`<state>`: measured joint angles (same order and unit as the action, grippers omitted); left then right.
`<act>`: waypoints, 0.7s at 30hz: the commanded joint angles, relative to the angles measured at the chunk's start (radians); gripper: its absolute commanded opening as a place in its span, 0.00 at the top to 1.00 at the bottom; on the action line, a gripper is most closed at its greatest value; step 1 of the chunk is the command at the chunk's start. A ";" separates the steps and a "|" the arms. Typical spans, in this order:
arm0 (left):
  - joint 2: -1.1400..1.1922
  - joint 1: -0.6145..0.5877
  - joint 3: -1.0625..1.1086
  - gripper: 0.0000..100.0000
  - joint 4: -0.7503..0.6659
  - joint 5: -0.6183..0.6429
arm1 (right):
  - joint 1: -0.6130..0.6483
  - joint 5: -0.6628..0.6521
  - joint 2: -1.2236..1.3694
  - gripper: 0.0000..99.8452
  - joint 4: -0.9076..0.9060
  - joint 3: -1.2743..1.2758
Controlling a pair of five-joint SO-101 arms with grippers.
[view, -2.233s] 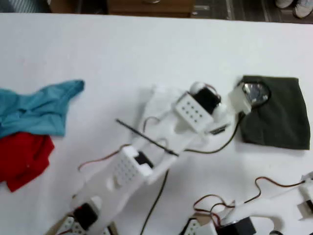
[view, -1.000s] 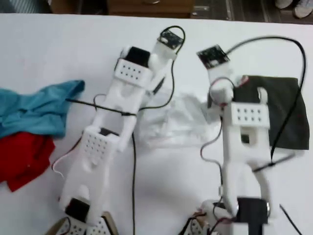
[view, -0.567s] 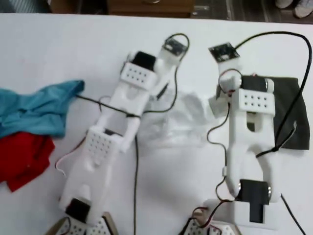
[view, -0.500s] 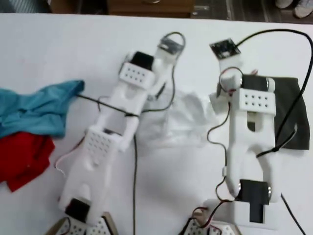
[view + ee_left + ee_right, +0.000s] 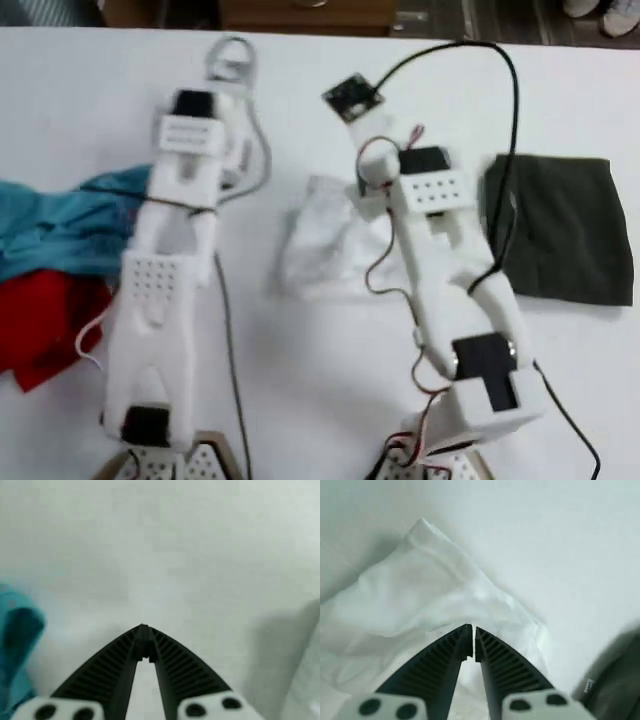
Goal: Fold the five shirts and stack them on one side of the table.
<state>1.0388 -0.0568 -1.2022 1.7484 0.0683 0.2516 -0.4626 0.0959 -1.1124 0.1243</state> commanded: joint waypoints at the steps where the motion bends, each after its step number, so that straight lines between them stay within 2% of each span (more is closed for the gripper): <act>1: -0.031 -0.101 -0.111 0.98 0.018 0.006 | 0.015 0.002 0.031 0.98 0.015 -0.038; 7: -0.026 -0.180 -0.160 0.98 0.008 0.060 | 0.004 -0.005 0.071 0.98 -0.088 -0.040; 16: -0.025 -0.210 -0.153 0.98 -0.006 0.071 | -0.016 -0.315 0.051 0.98 -0.429 -0.041; 21: -0.025 -0.210 -0.151 0.98 -0.006 0.071 | -0.025 -0.350 -0.065 0.98 -0.371 -0.117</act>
<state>1.0388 -0.2547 -1.3188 1.7530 0.1327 0.2348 -0.7940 0.1343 -1.5175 0.0982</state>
